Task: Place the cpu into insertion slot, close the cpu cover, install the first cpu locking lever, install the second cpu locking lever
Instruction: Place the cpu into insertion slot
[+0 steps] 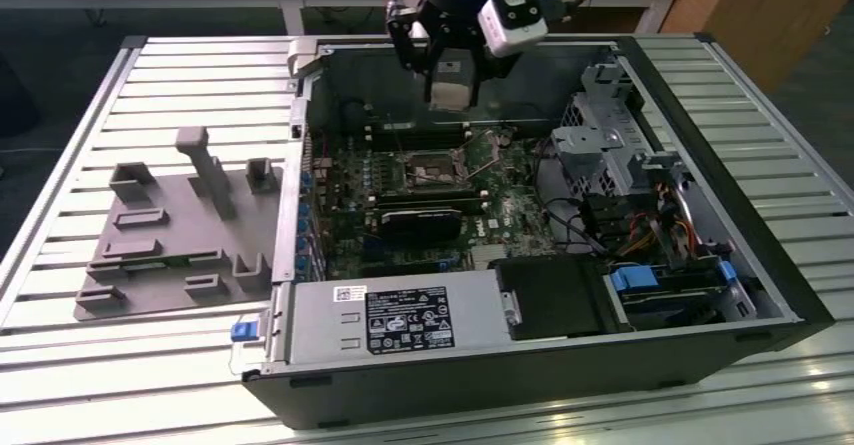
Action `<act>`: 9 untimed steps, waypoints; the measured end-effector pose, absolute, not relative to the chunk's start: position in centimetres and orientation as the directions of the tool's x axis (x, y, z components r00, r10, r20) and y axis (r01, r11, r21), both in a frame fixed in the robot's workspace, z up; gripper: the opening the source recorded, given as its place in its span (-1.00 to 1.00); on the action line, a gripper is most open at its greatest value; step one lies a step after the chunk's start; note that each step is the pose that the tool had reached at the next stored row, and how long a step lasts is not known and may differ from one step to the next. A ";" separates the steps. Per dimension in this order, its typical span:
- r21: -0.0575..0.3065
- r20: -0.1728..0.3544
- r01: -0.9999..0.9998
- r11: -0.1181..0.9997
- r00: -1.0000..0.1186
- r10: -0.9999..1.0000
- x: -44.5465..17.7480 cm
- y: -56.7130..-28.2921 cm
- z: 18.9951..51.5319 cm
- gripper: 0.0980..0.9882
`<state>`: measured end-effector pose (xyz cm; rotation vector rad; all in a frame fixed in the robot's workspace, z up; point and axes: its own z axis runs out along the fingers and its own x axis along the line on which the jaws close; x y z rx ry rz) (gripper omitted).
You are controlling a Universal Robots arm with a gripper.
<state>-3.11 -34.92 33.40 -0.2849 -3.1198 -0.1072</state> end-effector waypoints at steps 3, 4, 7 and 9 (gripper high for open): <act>0.065 0.012 0.220 0.973 -0.976 0.219 -3.1 -34.9 33.1 -0.01; 0.065 0.012 0.231 0.971 -0.973 0.231 -3.2 -34.9 33.0 -0.01; 0.064 0.012 0.268 0.961 -0.963 0.268 -3.2 -34.9 32.7 -0.01; 0.063 0.011 0.294 0.954 -0.956 0.294 -3.2 -34.9 32.6 -0.01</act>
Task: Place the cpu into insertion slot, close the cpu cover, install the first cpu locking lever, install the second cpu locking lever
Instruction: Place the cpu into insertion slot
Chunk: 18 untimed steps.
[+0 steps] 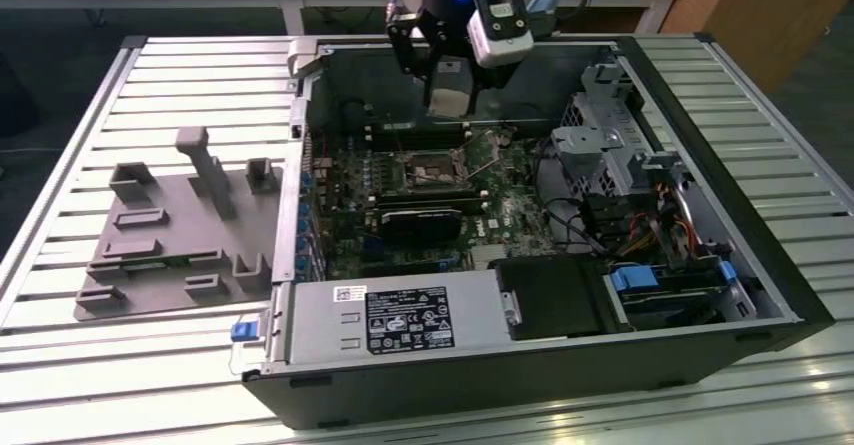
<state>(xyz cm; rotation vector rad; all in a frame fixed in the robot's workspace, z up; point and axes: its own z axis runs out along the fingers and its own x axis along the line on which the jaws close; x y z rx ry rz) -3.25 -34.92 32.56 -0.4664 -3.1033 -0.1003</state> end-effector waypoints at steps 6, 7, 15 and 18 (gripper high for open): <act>0.062 0.011 0.365 0.929 -0.931 0.365 -3.4 -34.9 32.1 -0.01; 0.062 0.011 0.377 0.924 -0.926 0.377 -3.4 -34.9 32.0 -0.01; 0.062 0.011 0.476 0.878 -0.879 0.476 -3.6 -34.9 31.4 -0.01; 0.062 0.011 0.512 0.857 -0.859 0.512 -3.7 -34.9 31.2 -0.01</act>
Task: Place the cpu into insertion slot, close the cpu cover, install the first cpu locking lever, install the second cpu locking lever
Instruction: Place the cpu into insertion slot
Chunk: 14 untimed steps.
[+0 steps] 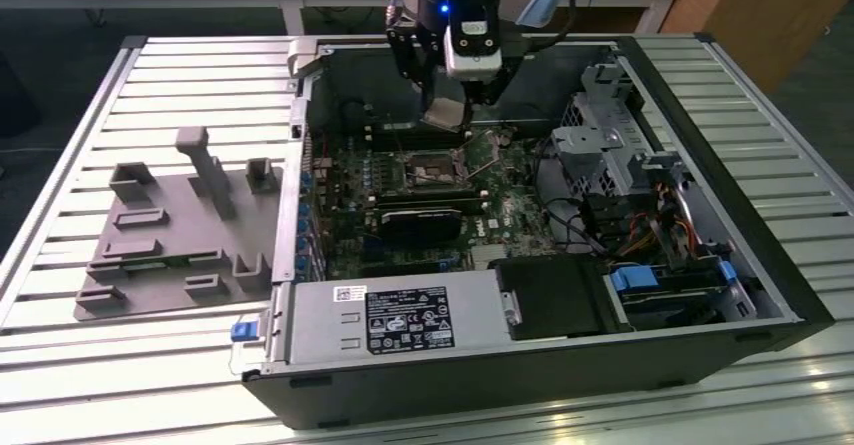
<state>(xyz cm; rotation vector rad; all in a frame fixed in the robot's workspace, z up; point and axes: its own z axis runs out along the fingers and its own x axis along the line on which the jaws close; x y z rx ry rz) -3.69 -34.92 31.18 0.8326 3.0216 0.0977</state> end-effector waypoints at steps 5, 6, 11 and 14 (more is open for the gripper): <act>0.062 0.011 0.574 0.817 -0.819 0.574 -3.8 -34.9 30.7 -0.01; 0.062 0.011 0.587 0.807 -0.809 0.588 -3.8 -34.9 30.6 -0.01; 0.061 0.011 0.646 0.761 -0.763 0.647 -3.8 -34.9 30.0 -0.01; 0.061 0.010 0.681 0.730 -0.731 0.682 -3.8 -34.9 29.7 -0.01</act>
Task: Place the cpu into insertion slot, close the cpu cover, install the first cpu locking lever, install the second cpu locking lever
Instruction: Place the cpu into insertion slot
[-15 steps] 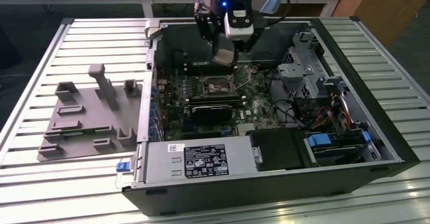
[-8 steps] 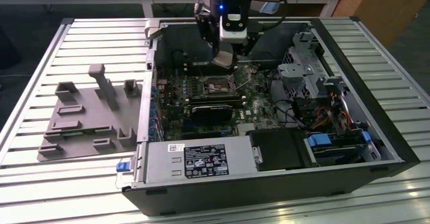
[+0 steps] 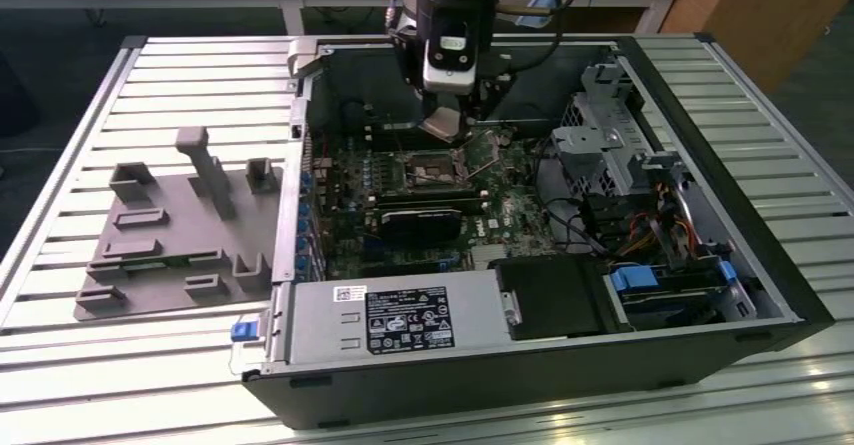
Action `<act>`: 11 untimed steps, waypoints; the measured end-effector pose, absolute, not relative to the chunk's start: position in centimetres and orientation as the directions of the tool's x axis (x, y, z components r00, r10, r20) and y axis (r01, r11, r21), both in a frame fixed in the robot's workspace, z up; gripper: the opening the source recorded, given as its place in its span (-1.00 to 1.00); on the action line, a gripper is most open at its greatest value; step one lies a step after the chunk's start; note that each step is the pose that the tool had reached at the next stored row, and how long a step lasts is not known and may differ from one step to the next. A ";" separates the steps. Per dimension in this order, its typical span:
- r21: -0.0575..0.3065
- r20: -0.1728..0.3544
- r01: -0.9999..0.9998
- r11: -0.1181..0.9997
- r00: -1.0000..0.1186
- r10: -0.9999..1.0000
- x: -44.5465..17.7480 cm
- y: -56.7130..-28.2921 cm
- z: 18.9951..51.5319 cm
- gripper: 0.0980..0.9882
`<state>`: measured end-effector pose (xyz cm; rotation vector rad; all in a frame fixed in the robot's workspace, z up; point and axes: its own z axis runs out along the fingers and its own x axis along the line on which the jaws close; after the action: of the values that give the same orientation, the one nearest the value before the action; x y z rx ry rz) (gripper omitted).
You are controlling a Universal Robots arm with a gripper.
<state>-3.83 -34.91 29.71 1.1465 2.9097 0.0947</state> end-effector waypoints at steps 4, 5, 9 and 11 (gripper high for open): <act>0.060 0.010 0.723 0.688 -0.690 0.724 -3.9 -34.9 29.3 -0.01; 0.060 0.010 0.734 0.677 -0.678 0.735 -3.9 -34.9 29.1 -0.01; 0.060 0.009 0.773 0.632 -0.633 0.774 -3.9 -34.9 28.7 -0.01; 0.060 0.009 0.791 0.608 -0.610 0.792 -3.9 -34.8 28.5 -0.01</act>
<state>-3.92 -34.85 28.49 1.3792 2.8009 0.0898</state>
